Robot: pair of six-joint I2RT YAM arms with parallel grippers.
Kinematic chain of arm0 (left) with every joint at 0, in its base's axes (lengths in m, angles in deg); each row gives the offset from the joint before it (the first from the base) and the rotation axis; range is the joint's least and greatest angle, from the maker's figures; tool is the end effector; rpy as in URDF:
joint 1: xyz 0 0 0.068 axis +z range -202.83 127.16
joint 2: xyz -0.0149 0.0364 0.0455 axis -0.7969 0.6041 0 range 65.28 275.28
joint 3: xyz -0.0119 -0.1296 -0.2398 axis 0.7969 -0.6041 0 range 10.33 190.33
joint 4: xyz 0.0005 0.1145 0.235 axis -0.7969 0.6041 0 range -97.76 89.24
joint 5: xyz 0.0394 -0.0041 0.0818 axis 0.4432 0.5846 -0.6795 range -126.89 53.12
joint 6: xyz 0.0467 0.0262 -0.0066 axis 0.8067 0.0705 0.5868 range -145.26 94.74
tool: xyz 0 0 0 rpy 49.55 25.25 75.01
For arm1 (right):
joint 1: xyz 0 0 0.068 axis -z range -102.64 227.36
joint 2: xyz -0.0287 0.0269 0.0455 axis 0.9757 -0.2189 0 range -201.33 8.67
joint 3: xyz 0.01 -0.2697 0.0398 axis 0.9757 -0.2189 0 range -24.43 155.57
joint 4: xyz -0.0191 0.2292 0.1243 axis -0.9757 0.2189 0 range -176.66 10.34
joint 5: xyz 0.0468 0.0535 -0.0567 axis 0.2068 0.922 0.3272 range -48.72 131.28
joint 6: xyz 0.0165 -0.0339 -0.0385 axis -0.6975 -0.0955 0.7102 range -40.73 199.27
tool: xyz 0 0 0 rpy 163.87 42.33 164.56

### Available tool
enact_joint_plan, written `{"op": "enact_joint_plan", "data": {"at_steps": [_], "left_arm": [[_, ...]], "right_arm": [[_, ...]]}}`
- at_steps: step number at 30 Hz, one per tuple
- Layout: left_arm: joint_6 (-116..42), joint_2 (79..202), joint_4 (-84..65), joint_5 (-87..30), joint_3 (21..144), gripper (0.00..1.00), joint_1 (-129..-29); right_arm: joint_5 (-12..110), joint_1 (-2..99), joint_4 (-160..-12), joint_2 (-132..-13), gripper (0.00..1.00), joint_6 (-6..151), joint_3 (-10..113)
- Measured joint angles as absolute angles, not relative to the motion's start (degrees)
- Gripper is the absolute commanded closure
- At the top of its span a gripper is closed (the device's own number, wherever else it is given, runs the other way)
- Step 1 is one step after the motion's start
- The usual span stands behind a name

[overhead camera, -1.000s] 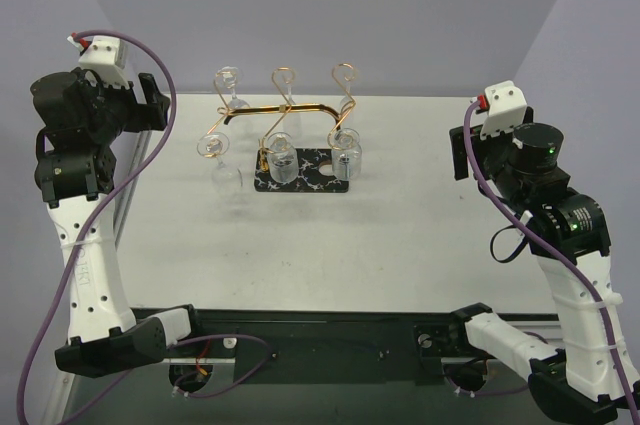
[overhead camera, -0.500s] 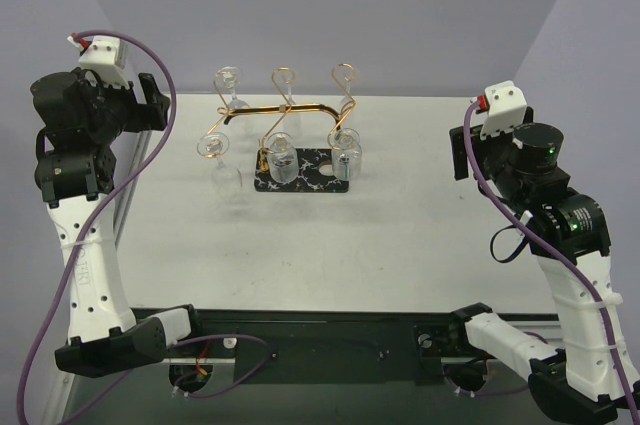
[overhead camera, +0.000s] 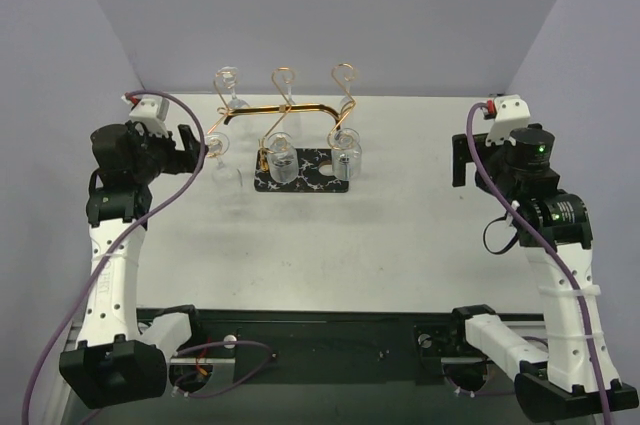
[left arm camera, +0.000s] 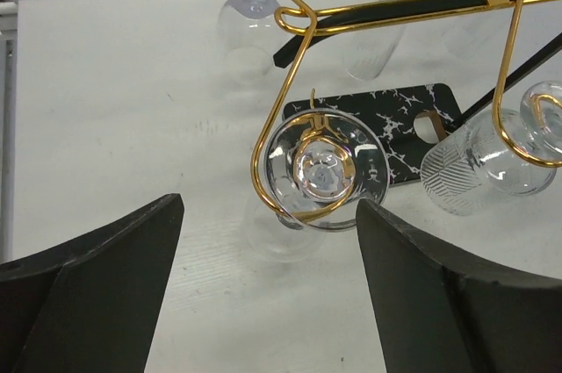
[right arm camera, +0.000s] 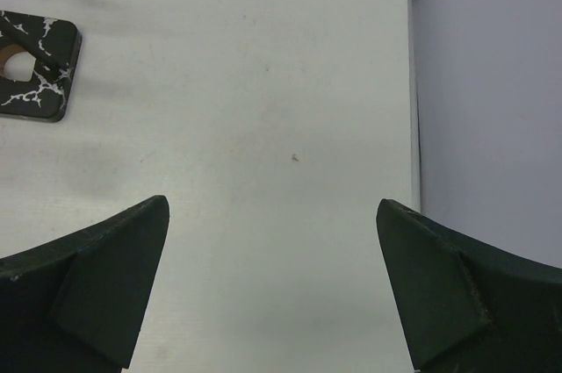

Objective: Place the wine glass upside down on the wine glass rack

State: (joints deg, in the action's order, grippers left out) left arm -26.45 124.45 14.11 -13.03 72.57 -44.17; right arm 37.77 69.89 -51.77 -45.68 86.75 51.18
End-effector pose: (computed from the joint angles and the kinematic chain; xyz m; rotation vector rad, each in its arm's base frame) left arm 0.2266 0.0199 0.3790 0.1206 1.8773 -0.3052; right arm 0.1779 0.0210 0.4470 -0.1922 1.7984 -0.0555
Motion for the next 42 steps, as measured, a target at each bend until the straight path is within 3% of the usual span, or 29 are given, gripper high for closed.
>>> {"op": "enact_joint_plan", "data": {"at_steps": [10,42], "left_arm": [[-27.2,123.7,8.0,-13.0,72.5,0.09,-44.3],[-27.1,123.7,7.8,-13.1,72.5,0.09,-44.5]], "right_arm": [[39.3,69.9,-52.2,-45.6,0.0,86.1,51.2],[40.3,69.9,-52.2,-45.5,0.0,86.1,51.2]]}}
